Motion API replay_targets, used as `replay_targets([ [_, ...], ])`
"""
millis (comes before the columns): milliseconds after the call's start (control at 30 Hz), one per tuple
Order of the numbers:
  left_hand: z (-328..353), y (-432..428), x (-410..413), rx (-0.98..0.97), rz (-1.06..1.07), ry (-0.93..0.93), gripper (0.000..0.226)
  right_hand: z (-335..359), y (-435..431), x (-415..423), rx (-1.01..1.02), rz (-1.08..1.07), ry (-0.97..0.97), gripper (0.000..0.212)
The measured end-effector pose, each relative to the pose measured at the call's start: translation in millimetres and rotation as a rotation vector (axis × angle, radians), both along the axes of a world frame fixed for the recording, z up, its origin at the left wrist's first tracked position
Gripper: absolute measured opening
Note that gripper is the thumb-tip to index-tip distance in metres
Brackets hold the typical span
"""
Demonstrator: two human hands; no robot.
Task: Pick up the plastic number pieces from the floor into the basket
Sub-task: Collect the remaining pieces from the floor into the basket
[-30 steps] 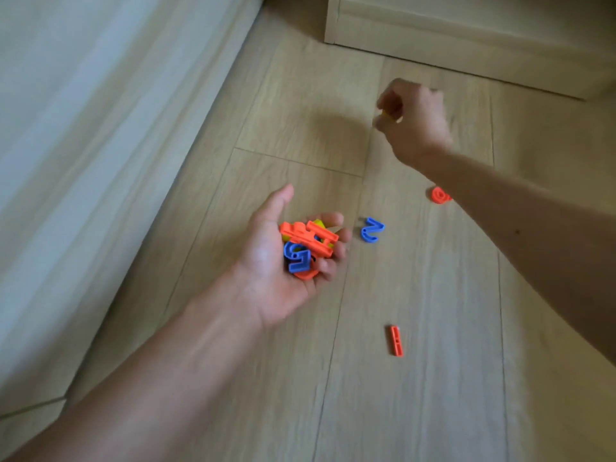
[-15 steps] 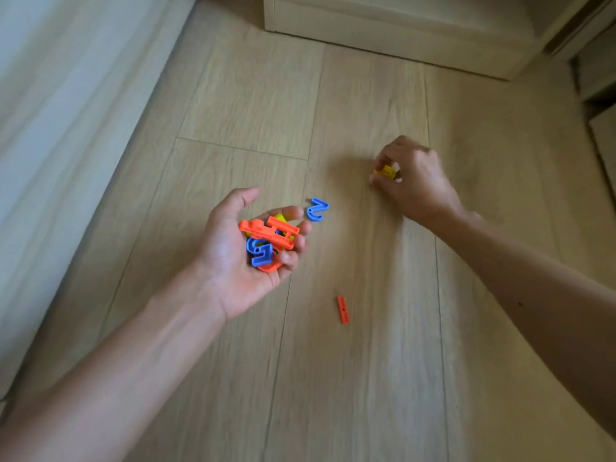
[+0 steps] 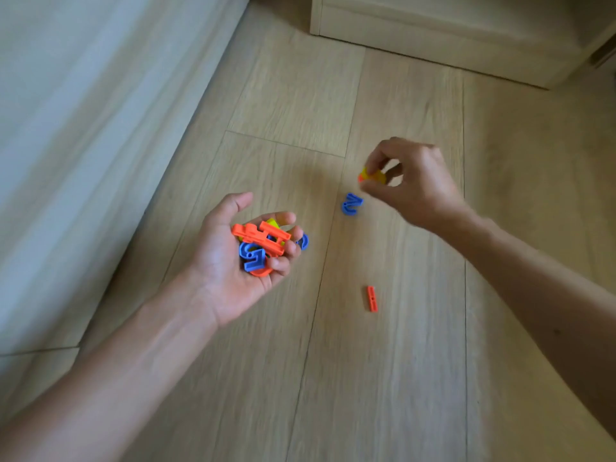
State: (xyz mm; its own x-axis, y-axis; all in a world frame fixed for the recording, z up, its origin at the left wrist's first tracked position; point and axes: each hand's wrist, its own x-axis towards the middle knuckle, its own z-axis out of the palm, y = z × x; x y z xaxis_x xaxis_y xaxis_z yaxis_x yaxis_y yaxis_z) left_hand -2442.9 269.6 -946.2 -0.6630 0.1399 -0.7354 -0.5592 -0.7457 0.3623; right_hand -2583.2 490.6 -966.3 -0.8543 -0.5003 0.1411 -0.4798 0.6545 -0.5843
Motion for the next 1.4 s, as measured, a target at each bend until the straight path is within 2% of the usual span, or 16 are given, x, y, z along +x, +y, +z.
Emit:
replay_targets([
  [100,-2.6,-5.5,8.7,-0.015,0.012,-0.018,0.048,-4.5,-18.9,20.5,0.041,0.115,0.001,0.010],
  [267,-3.3,-7.2,14.1,-0.024,0.016,-0.029,0.048,-20.1,-21.3,30.5,0.205,0.110,0.014,0.012],
  [433,-0.9,-2.1,12.2,-0.027,0.005,-0.024,0.050,-28.0,-23.7,35.3,0.247,0.077,0.062,0.011],
  [667,-2.1,-1.4,15.1,-0.018,-0.009,-0.028,0.050,-27.6,-21.1,31.4,0.202,0.032,0.046,0.008],
  [733,-1.9,-2.2,15.0,-0.012,-0.004,-0.028,0.050,-23.0,-24.3,35.2,0.110,0.037,0.022,0.011],
  [833,-1.3,-4.1,14.4,0.003,0.010,-0.036,0.049,-11.0,-41.4,54.3,-0.057,0.153,-0.003,0.015],
  [900,-1.6,-5.2,14.9,0.003,0.022,-0.045,0.049,-7.1,-54.5,68.8,-0.062,0.258,-0.012,0.015],
  [1133,-3.5,-5.9,20.0,0.000,0.034,-0.046,0.050,-15.2,-68.6,82.8,0.270,0.417,0.015,0.016],
  [1400,-6.2,-2.9,23.9,-0.011,0.037,-0.058,0.050,-18.3,-77.9,84.7,0.328,0.328,0.060,0.011],
])
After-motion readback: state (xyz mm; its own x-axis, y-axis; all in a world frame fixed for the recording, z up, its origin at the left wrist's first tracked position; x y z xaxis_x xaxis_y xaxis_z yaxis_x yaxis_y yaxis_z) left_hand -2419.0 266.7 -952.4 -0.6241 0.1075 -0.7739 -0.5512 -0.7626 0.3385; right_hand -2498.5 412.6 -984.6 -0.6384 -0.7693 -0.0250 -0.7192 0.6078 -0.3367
